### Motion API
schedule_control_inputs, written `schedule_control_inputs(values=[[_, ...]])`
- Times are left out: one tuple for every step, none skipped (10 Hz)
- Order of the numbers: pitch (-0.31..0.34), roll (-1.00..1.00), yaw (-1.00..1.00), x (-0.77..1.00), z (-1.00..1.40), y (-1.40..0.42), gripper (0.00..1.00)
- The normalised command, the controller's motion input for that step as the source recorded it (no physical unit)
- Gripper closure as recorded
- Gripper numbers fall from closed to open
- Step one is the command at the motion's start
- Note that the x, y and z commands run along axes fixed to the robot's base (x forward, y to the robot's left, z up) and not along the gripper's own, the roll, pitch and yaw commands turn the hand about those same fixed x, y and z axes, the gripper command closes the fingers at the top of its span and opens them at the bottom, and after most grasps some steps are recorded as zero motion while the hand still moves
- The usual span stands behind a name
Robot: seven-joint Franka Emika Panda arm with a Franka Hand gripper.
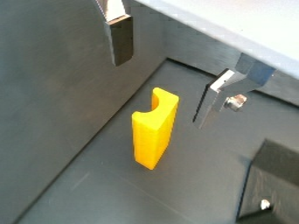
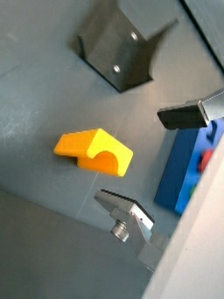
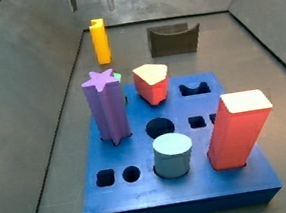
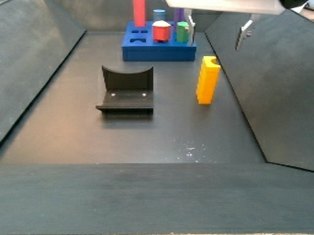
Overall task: Pick up the arch object. Move up. Place the arch object on the fixture. Regrasp the arch object. Rotate the arch object. Move to above the board. Insert the arch object.
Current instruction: Rotate the arch object.
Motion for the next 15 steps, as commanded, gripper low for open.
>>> schedule_control_inputs(values=[[0.042,-0.14,0.85,0.02,-0.01,-0.01,0.0],[0.042,-0.14,0.69,0.02,-0.01,-0.01,0.0],[0.042,-0.14,0.41,0.02,-0.01,-0.01,0.0],[0.042,-0.14,0.27,0.02,-0.01,-0.01,0.0],[0.042,-0.13,0.15,0.0,-1.0,0.0,0.0],[0.038,-0.13,0.12,0.0,-1.0,0.0,0.0],[-0.014,-0.13,0.07,0.04,-1.0,0.0,0.0],[-0.021,-0.12,0.05,0.04,-1.0,0.0,0.0],[-0.033,-0.12,0.03,0.05,-0.89,0.0,0.0],[-0.032,-0.13,0.03,0.04,-0.81,0.0,0.0],[-0.034,-0.13,0.02,0.04,-0.64,0.0,0.0],[-0.032,-0.14,0.02,0.04,-0.52,0.0,0.0],[-0.032,-0.15,0.02,0.05,-0.37,0.0,0.0],[-0.031,-0.15,0.02,0.05,-0.29,0.0,0.0],[-0.031,-0.16,0.02,0.0,0.0,0.0,1.0]])
